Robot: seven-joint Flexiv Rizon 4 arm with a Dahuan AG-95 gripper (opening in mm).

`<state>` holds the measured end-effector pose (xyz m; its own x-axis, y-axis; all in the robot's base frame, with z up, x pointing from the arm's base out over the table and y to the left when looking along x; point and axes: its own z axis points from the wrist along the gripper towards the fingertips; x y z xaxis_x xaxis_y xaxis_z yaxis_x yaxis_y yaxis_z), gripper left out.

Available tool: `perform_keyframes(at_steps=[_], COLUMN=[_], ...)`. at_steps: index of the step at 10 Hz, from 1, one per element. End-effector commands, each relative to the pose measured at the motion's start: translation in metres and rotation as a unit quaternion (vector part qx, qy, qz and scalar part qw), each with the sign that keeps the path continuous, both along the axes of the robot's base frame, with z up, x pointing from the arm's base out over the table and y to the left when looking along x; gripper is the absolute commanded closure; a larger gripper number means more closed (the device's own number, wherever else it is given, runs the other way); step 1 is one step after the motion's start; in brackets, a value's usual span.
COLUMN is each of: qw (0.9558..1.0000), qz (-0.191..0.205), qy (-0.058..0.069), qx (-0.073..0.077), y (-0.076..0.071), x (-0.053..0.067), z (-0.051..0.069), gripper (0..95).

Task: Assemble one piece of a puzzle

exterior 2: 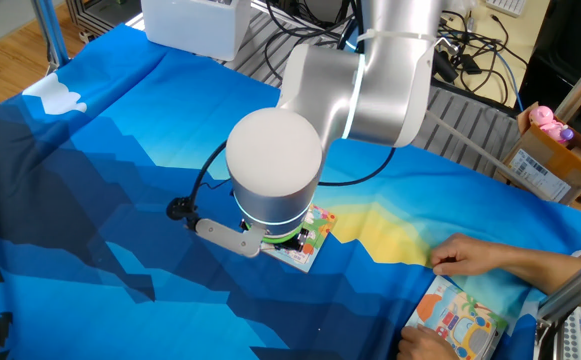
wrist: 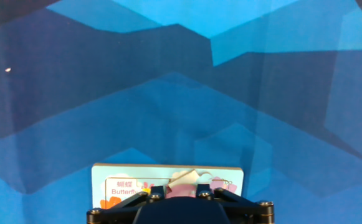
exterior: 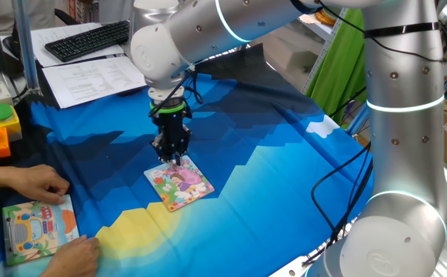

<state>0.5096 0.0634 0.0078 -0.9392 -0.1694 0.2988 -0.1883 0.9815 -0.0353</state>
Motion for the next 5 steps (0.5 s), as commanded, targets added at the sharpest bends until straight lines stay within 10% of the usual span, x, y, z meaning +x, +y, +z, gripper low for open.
perform_keyframes(at_steps=[1, 3, 4, 5], qw=[0.9998, 1.0, 0.9964, 0.9863], qz=[0.021, 0.008, -0.084, -0.163], qy=[0.001, 0.002, 0.002, 0.006], qx=[0.004, 0.0, 0.012, 0.023], y=[0.0049, 0.0058, 0.0025, -0.0024], x=[0.0015, 0.0018, 0.0008, -0.0011], z=[0.001, 0.001, 0.0012, 0.0022], gripper=[19.0, 19.0, 38.0, 38.0])
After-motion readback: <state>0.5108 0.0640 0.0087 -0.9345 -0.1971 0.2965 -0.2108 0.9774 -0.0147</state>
